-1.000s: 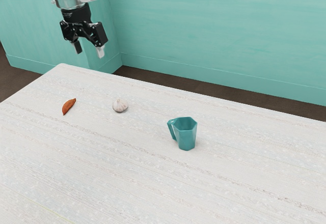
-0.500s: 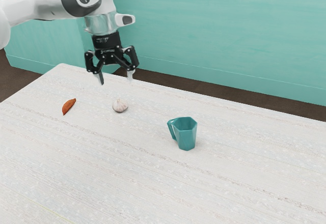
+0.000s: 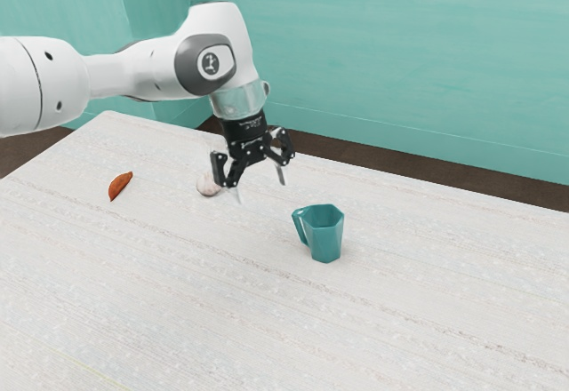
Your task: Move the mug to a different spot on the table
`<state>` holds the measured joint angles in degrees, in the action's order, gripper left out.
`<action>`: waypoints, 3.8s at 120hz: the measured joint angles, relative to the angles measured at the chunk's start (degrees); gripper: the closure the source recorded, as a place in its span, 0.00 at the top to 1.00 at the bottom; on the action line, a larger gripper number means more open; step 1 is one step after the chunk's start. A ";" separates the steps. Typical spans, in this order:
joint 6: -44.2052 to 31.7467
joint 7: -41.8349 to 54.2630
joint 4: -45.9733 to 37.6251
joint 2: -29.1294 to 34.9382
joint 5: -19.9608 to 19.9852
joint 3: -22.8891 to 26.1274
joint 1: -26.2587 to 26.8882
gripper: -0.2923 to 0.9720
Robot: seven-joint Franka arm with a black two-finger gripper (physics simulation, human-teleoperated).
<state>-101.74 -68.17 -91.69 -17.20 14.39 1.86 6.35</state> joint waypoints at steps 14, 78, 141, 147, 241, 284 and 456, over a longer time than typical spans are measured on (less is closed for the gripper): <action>-6.97 -7.33 -0.02 -3.29 0.10 -1.15 -0.13 0.77; -28.76 -27.25 -4.92 -10.04 -3.59 -1.92 2.00 0.75; -33.49 -36.00 -6.79 -9.83 -4.70 0.41 2.35 0.77; -33.31 -36.36 -6.92 -9.83 -4.02 0.41 2.35 0.76; -33.54 -24.83 -3.11 -14.15 -1.87 0.41 0.17 0.77; -33.81 -21.53 -1.68 -16.55 0.86 0.51 0.06 0.76; -27.31 -17.98 -2.84 -10.34 8.56 2.85 -4.62 0.20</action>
<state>-129.06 -86.15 -94.53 -27.54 22.95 4.71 1.73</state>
